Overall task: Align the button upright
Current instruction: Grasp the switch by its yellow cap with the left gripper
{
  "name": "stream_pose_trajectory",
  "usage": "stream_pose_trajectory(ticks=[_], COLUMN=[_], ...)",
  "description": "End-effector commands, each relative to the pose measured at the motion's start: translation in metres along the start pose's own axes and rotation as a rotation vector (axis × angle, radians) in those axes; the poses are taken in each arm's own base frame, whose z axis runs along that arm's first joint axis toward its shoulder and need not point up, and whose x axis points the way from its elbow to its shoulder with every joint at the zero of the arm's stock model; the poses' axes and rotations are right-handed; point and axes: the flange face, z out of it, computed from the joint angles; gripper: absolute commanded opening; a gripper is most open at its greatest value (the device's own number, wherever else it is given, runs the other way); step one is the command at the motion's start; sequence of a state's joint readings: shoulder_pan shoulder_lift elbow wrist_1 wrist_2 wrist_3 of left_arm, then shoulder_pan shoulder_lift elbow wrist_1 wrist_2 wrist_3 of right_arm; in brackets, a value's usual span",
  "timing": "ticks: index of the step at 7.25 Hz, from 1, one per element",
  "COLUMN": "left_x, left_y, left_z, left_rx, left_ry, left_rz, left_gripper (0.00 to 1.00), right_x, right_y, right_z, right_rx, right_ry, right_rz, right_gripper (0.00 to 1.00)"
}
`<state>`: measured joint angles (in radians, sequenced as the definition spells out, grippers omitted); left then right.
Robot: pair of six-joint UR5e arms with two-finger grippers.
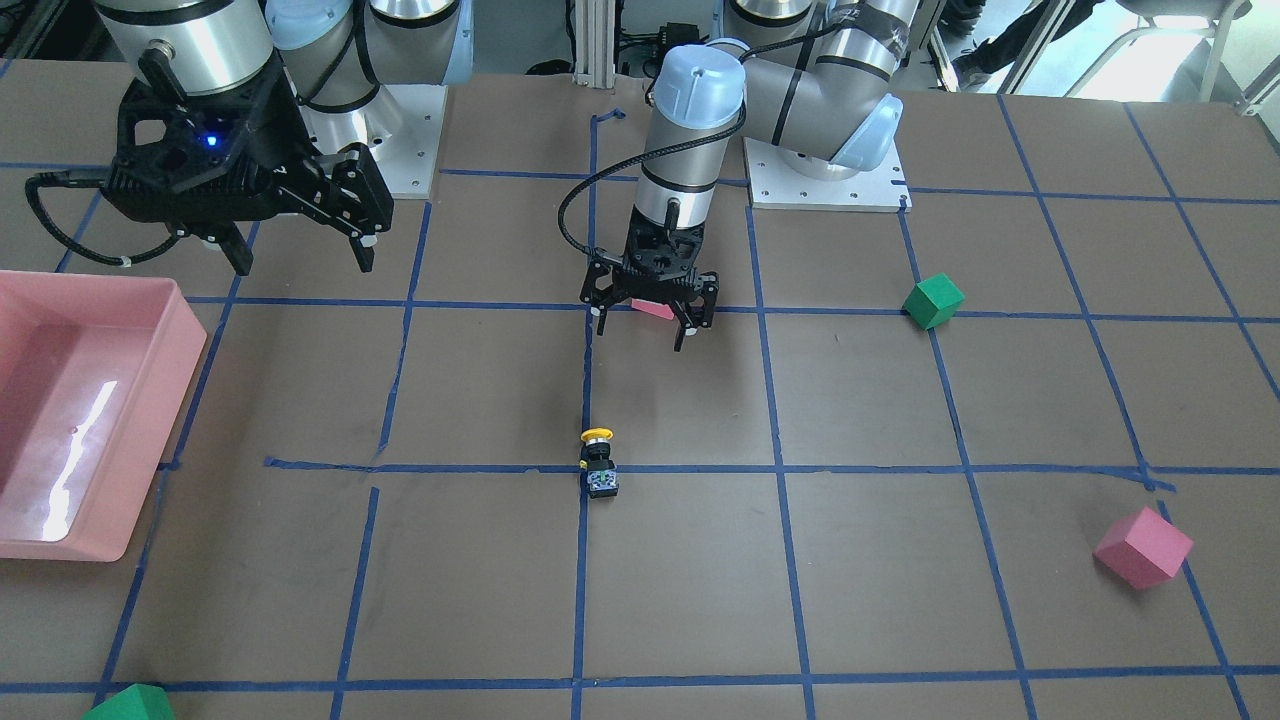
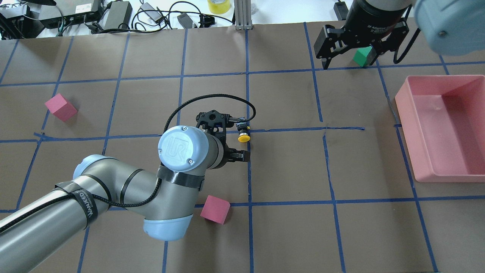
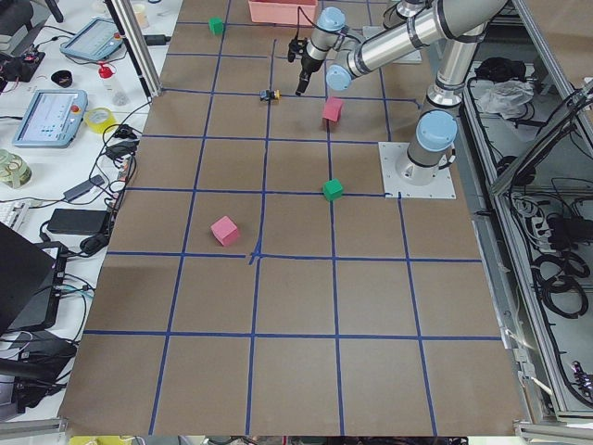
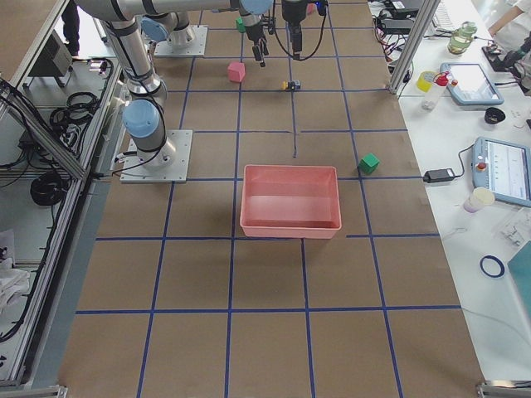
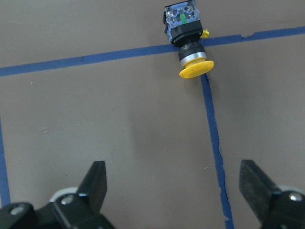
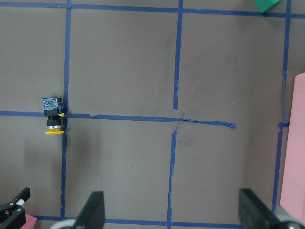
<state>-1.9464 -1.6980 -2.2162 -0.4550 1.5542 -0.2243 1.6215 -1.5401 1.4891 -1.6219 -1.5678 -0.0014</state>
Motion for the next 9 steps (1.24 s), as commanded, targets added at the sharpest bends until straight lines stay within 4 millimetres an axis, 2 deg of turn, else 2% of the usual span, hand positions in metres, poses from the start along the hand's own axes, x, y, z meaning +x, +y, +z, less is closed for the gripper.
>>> stream_pose_trajectory(ticks=[1, 2, 4, 7, 9], left_x=[0.002, 0.002, 0.004, 0.009, 0.013], left_y=[0.002, 0.001, -0.017, -0.038, -0.054], left_z=[0.020, 0.029, 0.046, 0.070, 0.078], left_rx=[-0.025, -0.035, -0.040, -0.051, -0.043], left_ry=[-0.011, -0.015, -0.031, -0.039, -0.031], left_rz=[-0.023, -0.087, -0.092, -0.190, -0.190], left_gripper=[1.00, 1.00, 1.00, 1.00, 1.00], right_x=[0.000, 0.000, 0.000, 0.000, 0.000], right_y=[0.000, 0.000, 0.001, 0.003, 0.004], right_z=[0.000, 0.001, 0.004, 0.006, 0.005], right_rx=[-0.002, -0.004, -0.009, -0.009, -0.009], right_ry=[0.000, 0.000, -0.002, 0.000, 0.000], right_rz=[0.003, 0.003, 0.002, 0.001, 0.005], right_gripper=[1.00, 1.00, 1.00, 1.00, 1.00])
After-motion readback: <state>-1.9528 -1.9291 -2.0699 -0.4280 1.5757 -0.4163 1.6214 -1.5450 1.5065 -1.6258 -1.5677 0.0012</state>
